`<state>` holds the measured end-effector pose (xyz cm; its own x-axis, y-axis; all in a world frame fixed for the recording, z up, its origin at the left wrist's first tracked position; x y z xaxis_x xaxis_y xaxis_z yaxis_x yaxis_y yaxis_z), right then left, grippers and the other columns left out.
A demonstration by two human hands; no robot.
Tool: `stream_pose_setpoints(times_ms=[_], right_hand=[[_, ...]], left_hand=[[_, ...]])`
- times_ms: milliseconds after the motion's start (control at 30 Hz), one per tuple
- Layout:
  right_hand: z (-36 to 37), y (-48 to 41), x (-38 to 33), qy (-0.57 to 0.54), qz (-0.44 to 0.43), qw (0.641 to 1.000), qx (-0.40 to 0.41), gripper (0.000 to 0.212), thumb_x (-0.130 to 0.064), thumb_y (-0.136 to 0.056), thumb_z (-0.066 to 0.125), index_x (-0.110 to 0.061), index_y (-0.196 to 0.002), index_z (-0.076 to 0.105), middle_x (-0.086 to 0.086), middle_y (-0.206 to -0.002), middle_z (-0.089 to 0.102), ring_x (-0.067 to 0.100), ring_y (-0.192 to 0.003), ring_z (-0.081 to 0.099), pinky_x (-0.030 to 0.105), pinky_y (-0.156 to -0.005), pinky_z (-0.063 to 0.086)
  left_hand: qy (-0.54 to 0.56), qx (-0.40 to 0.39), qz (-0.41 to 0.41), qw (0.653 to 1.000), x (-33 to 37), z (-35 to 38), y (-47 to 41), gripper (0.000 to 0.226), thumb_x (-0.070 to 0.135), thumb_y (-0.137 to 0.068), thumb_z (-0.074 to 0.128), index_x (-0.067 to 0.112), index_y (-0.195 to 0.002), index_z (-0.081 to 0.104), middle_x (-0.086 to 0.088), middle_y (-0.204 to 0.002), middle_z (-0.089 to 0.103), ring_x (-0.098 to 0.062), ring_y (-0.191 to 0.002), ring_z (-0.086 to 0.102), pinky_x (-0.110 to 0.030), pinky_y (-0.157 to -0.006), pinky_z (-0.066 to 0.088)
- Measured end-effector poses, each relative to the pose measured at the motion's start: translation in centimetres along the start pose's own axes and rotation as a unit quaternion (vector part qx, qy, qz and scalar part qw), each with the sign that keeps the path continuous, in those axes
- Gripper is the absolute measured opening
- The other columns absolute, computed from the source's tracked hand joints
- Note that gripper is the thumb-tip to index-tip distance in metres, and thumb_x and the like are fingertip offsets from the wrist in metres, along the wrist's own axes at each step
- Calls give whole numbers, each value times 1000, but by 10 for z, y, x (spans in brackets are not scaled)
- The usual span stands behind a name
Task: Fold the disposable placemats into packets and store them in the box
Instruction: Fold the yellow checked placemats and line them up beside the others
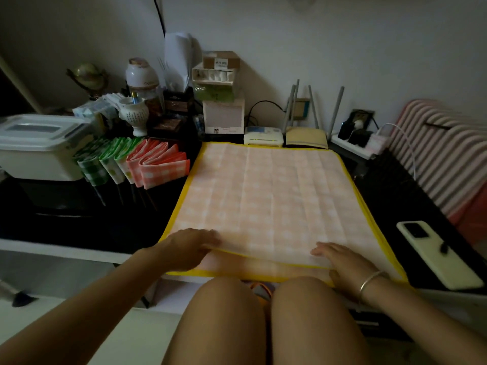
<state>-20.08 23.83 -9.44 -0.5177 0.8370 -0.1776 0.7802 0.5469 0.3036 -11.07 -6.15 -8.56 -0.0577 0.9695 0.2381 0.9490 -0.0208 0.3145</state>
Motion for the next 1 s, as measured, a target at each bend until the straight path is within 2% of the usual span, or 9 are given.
stream_pose_setpoints(times_ms=[67, 167, 267, 467, 567, 633, 767, 867, 1000], right_hand=[[-16, 8, 5, -23, 33, 998, 38, 46, -9, -84, 44, -34, -122, 49, -2, -136, 53, 22, -122, 51, 29, -95, 42], [-49, 16, 3, 47, 34, 995, 77, 18, -21, -90, 46, -33, -103, 46, 4, -107, 64, 29, -99, 59, 32, -70, 42], [-88, 20, -5, 85, 3, 989, 123, 11, -28, -89, 47, -35, -89, 39, -2, -77, 55, 28, -82, 55, 30, -61, 30], [-129, 7, -3, 56, -36, 985, 161, 23, -35, -85, 54, -34, -65, 43, -3, -57, 46, 23, -64, 49, 30, -55, 32], [-130, -17, 8, 72, -49, 981, 174, 9, -39, -87, 53, -38, -77, 52, -7, -67, 49, 25, -76, 56, 30, -62, 37], [-125, -35, 14, 85, -52, 978, 182, 12, -40, -89, 51, -36, -94, 62, -3, -84, 57, 25, -93, 57, 32, -76, 41], [-111, -72, 21, 119, -23, 972, 202, 20, -36, -94, 46, -30, -105, 62, -6, -103, 65, 20, -109, 48, 33, -90, 38], [-99, -96, 28, 114, 11, 971, 210, 22, -34, -95, 45, -28, -110, 61, -5, -111, 63, 21, -110, 48, 32, -89, 38], [-85, -123, 36, 78, 46, 971, 222, 24, -32, -93, 49, -26, -113, 62, -2, -115, 62, 24, -110, 50, 33, -88, 40]], left_hand=[[-2, -21, -23, 999, 3, -10, 1, 37, 23, -104, 41, 26, -138, 53, -4, -141, 54, -25, -129, 50, -32, -103, 40], [10, -38, -48, 998, 10, -33, 2, 33, 24, -105, 38, 11, -125, 61, -8, -127, 61, -28, -119, 55, -33, -97, 44], [6, -81, -81, 993, 4, -62, 4, 34, 36, -101, 48, 9, -110, 66, -5, -112, 64, -23, -104, 60, -33, -91, 46], [6, -109, -94, 990, -16, -107, 0, 36, 61, -80, 66, 28, -96, 66, 7, -101, 66, -12, -95, 60, -33, -90, 48], [-89, -57, -88, 991, -18, -126, -14, 35, 56, -86, 63, 24, -98, 65, 6, -92, 61, -9, -78, 52, -27, -71, 41], [-120, -15, -92, 988, -21, -131, -25, 37, 47, -92, 59, 16, -111, 65, 5, -92, 55, -11, -81, 49, -26, -69, 37], [-149, 111, -98, 978, -28, -130, -51, 40, 46, -91, 61, 22, -123, 59, 0, -114, 62, -20, -104, 56, -31, -85, 45], [-168, 250, -57, 952, -22, -114, -61, 44, 40, -87, 67, 26, -127, 56, -3, -126, 59, -26, -121, 49, -40, -108, 29], [-83, 340, 34, 936, -1, -73, -62, 31, 26, -87, 62, 21, -118, 64, -2, -124, 63, -27, -118, 55, -50, -112, 29]])
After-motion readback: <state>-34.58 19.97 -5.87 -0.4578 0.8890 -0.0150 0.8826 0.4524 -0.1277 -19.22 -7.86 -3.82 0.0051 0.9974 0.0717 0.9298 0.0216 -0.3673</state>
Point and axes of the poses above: each hand's wrist, its own y-axis away from the middle knuckle, its own z-axis out of the palm, x = y × z, the point moved 7 cm from there along -y, towards the middle knuckle
